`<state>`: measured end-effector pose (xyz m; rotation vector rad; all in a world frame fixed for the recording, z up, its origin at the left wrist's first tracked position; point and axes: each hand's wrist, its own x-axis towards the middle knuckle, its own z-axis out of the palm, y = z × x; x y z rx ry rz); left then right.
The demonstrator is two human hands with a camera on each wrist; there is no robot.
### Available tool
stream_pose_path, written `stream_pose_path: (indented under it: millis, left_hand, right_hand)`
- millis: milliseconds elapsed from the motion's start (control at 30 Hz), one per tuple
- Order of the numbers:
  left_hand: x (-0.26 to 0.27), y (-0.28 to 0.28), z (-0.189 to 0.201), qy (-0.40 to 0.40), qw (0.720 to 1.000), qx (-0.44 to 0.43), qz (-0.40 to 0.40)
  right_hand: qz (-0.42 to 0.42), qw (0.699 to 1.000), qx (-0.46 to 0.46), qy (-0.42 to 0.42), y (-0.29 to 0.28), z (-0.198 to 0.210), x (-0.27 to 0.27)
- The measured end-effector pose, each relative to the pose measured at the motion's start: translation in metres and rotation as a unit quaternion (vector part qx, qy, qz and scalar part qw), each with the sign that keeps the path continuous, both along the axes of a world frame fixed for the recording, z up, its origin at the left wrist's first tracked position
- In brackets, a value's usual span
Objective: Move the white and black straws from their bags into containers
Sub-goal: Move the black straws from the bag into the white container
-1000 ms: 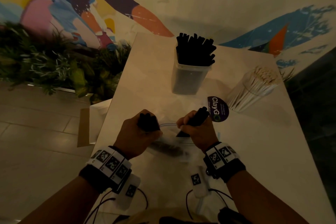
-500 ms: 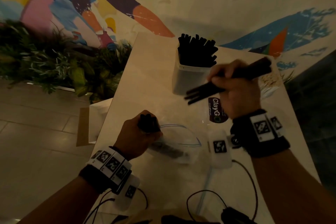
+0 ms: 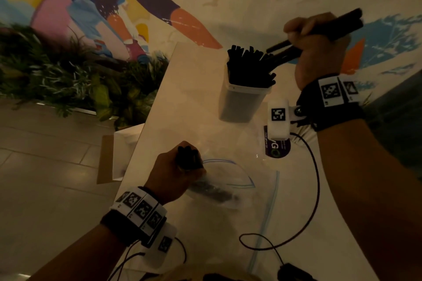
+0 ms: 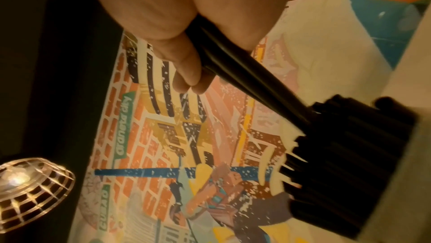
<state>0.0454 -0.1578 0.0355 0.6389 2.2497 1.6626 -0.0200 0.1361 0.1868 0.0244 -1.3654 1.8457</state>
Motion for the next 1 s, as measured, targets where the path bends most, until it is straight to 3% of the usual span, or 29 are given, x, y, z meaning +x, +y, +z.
stream_pose_path:
  millis: [100,267,467,567,700,767,867,1000]
  left_hand:
    - [0.000,0.001,0.000,0.001,1.000,0.008,-0.001]
    - [0.001,-0.001,-0.002,-0.002,1.000,0.008,-0.002]
    - [0.000,-0.001,-0.004,0.002,1.000,0.007,-0.001]
    - [0.000,-0.003,-0.004,0.008,1.000,0.002,-0.001]
    - [0.001,-0.004,-0.004,0.005,1.000,0.006,0.002]
    - [0.001,-0.004,-0.005,0.004,1.000,0.009,0.000]
    - [0.001,-0.004,-0.006,-0.007,1.000,0.009,-0.002]
    - [0.001,-0.005,-0.007,-0.011,1.000,0.015,-0.003]
  right_hand:
    - [0.008,1.000,-0.011,-0.022,0.001,-0.008,-0.004]
    - [0.009,0.998,-0.049,0.047,0.015,0.012,-0.012]
    - [0.003,0.991,0.030,-0.127,0.002,-0.019,-0.009]
    - [0.007,0.992,0.034,-0.121,0.002,-0.020,-0.010]
    - [-0.051,0.988,0.070,-0.131,0.015,-0.016,-0.024]
    - [-0.109,0.958,0.172,-0.200,0.025,-0.025,-0.034]
    - [-0.153,0.863,0.322,-0.357,0.031,-0.047,-0.038]
    - [-0.141,0.794,0.352,-0.474,0.031,-0.065,-0.043]
